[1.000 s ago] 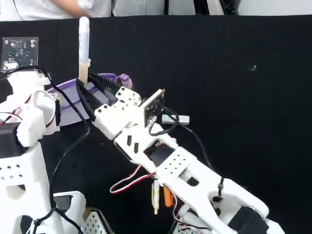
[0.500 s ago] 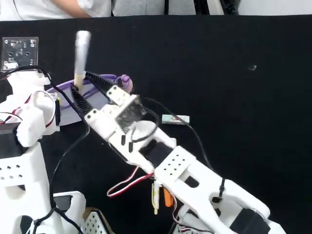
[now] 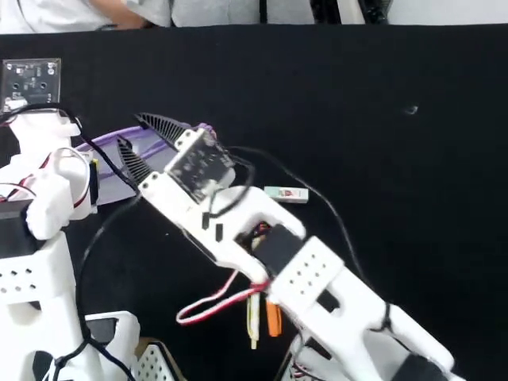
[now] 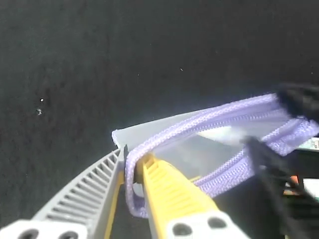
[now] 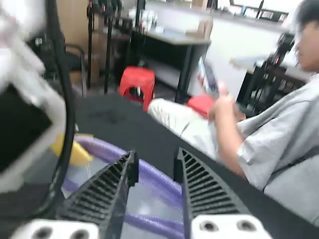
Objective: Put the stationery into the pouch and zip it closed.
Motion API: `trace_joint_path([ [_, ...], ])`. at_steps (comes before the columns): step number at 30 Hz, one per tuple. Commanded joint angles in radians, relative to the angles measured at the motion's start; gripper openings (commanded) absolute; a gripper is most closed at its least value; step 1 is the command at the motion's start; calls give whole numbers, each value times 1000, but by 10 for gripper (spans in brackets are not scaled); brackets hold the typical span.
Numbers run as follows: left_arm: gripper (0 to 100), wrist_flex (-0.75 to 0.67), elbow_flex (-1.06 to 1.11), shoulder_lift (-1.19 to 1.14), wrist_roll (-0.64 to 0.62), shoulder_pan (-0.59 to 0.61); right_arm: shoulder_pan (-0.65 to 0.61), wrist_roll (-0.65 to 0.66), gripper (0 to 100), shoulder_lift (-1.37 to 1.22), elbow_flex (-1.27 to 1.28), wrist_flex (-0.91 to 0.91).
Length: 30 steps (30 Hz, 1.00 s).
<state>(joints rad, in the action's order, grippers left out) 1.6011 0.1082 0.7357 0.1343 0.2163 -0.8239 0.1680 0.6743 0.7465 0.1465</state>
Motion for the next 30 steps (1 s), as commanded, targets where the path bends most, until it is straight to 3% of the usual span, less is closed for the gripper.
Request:
trace_joint_path([
  [1,29,0,24,-11,-2,4,-9,9,121,133,-25,38],
  [9,29,0,24,-11,0,5,29,14,121,295,-191,319],
  [16,29,-8,24,-11,0,58,187,5,120,317,-415,700],
  [24,30,-8,25,-14,2,68,368,3,120,317,-400,942],
  [30,30,-57,90,-12,2,68,422,3,120,317,-285,1091],
])
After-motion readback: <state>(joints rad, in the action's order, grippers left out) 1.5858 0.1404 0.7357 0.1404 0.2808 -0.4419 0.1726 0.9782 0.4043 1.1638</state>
